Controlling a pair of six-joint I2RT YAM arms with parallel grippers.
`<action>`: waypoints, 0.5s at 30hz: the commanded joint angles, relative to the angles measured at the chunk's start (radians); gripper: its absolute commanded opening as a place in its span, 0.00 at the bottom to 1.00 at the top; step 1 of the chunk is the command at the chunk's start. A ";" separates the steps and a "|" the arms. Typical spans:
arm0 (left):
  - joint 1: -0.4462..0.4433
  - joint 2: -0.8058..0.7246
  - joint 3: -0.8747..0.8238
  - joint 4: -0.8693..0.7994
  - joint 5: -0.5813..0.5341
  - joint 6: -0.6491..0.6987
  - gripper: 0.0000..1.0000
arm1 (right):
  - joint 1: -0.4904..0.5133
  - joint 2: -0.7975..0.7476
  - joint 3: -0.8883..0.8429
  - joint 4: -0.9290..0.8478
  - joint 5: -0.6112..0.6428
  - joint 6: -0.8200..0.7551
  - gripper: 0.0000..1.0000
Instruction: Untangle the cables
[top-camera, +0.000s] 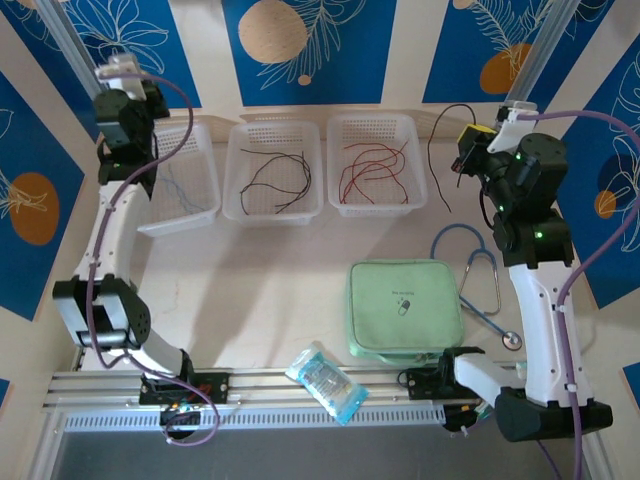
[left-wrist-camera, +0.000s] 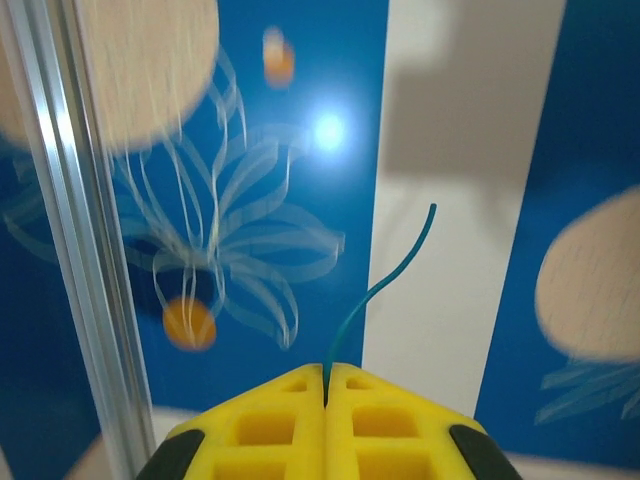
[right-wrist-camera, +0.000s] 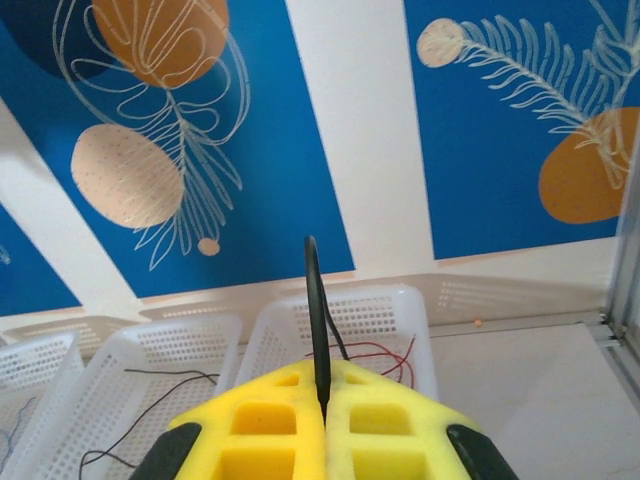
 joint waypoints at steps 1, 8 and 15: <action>0.011 0.042 -0.095 0.031 0.010 -0.073 0.00 | 0.032 0.010 0.045 0.037 -0.013 -0.033 0.00; 0.038 0.143 -0.156 -0.095 -0.035 -0.230 0.00 | 0.093 0.021 0.112 0.030 0.048 -0.074 0.00; 0.105 0.281 -0.144 -0.202 0.028 -0.447 0.00 | 0.105 0.002 0.106 0.036 0.058 -0.081 0.00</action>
